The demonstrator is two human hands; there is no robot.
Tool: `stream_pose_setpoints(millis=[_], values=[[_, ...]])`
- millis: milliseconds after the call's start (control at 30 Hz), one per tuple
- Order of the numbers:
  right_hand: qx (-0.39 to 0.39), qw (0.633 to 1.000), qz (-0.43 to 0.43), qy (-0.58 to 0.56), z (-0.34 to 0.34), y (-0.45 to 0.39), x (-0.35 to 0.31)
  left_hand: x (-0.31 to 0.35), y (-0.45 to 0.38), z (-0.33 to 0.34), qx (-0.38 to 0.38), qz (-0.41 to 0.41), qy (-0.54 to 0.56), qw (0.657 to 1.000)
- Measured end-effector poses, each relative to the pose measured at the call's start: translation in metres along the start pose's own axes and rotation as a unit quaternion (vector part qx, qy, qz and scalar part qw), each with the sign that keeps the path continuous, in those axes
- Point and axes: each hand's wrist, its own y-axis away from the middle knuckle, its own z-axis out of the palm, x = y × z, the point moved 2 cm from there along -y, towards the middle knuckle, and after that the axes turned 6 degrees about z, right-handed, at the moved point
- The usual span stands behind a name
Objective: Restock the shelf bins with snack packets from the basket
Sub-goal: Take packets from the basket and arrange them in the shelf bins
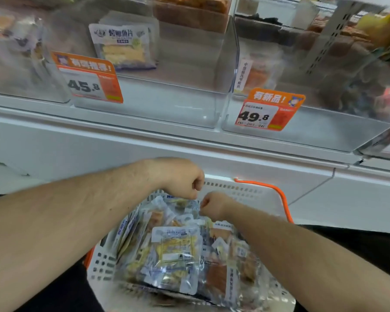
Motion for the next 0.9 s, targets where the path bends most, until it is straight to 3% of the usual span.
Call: stream_pose_setpoints(millis=[67,200,433,500,667,900], values=[[-0.033,0.999,0.012,0.012,0.024,-0.006,-0.001,-0.002,-0.001,0.0,-0.004,-0.004,0.0,1.0],[-0.082,0.99,0.08,-0.077,0.055,-0.013,0.007,-0.006,-0.002,0.0,-0.014,-0.018,0.007,1.0],[-0.052,0.995,0.052,-0.065,0.047,-0.016,0.007,-0.008,-0.001,-0.001,-0.023,-0.033,0.01,0.999],[-0.056,0.99,0.057,-0.12,0.032,-0.011,0.004,-0.006,0.0,-0.003,-0.023,-0.038,0.012,0.999],[-0.118,0.949,0.065,-0.286,-0.013,0.02,-0.011,-0.007,0.005,-0.006,-0.04,-0.099,-0.004,0.994],[-0.061,0.85,0.083,-0.516,-0.075,0.062,-0.037,-0.002,0.014,-0.018,0.013,-0.136,0.055,0.989]])
